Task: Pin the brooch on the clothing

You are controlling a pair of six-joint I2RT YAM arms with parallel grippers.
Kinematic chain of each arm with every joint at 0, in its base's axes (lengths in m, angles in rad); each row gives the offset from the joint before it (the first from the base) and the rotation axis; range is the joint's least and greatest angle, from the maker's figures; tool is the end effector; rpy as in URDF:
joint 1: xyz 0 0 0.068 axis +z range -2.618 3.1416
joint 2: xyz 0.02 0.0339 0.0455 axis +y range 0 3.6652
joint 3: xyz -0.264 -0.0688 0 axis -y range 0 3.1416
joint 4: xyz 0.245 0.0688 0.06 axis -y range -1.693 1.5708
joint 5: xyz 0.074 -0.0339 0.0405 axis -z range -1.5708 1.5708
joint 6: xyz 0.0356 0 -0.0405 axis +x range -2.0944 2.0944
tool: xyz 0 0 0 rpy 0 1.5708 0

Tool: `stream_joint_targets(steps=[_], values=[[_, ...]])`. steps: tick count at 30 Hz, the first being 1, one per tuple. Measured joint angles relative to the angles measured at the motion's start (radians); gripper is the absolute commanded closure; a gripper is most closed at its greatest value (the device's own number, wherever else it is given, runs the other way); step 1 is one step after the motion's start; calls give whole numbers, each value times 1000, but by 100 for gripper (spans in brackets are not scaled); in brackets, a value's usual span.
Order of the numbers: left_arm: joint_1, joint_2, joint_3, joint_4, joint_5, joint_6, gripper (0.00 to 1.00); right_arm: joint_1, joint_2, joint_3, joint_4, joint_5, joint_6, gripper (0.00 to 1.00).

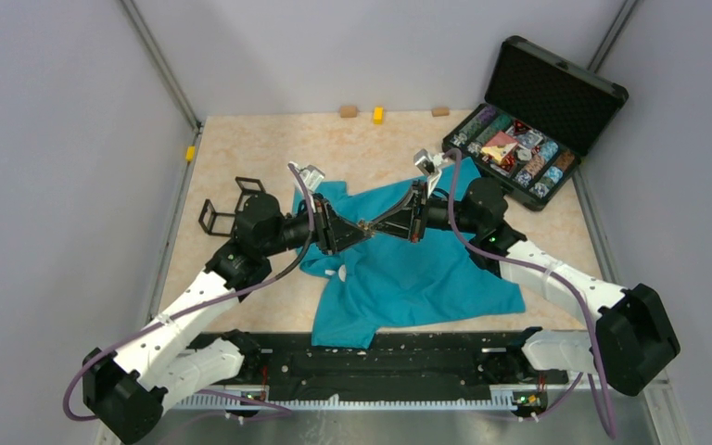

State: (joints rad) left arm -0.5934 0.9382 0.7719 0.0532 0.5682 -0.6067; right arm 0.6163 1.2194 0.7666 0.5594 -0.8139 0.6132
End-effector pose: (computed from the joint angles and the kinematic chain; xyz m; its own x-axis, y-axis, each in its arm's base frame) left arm 0.1707 -0.1382 0.3333 -0.5983 -0.1761 -0.7817 0.6980 0.3644 -0.6164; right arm 0.2083 0.1793 0.3186 -0.4969 0.1323 -0.8577 -0.8570 0.0812 0.5090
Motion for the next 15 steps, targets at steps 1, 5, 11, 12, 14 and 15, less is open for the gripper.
stream_joint_targets(steps=[1,5,11,12,14,15], values=[[0,0,-1,-1,0,2,71,0,0,0,1,-1,0,100],[0,0,-6,-3,0,5,71,0,0,0,2,-5,0,100],[0,0,-11,-4,2,8,69,0,0,0,2,-10,0,100],[0,0,-11,-5,2,8,69,0,0,0,2,-12,0,100],[0,0,-11,-5,4,9,71,-2,0,0,2,-18,0,100],[0,0,-11,-5,4,10,71,-3,0,0,2,-19,0,100]])
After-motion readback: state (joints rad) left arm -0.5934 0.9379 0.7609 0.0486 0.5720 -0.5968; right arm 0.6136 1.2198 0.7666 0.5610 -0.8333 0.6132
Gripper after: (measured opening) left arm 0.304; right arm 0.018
